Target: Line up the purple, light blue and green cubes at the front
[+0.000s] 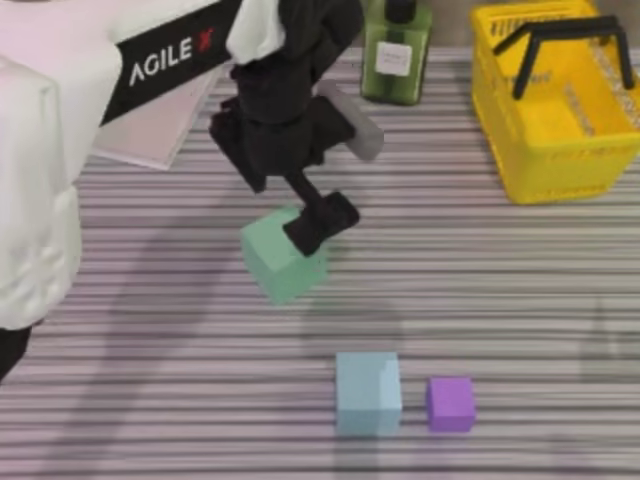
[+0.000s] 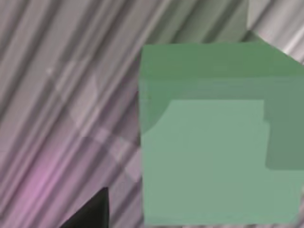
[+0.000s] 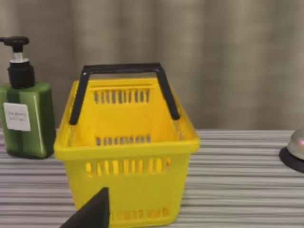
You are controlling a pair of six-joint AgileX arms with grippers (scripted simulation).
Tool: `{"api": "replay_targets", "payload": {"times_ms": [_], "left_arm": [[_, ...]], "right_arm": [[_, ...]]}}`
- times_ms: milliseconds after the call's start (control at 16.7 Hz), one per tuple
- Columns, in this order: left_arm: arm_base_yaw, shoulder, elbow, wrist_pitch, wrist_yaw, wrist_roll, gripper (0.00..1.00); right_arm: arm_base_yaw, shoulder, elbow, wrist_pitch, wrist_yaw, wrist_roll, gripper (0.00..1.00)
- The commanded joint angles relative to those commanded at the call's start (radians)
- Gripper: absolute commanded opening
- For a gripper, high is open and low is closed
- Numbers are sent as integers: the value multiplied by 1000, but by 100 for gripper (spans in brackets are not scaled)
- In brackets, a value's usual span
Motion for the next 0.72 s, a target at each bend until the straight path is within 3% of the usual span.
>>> {"api": "replay_targets", "payload": {"times_ms": [420,720], "left_arm": [[23,20,7,9,-1,-15,100],[26,68,-122,193,0,-14,100]], "right_arm": [[0,0,0,0,0,0,100],[0,0,0,0,0,0,100]]}}
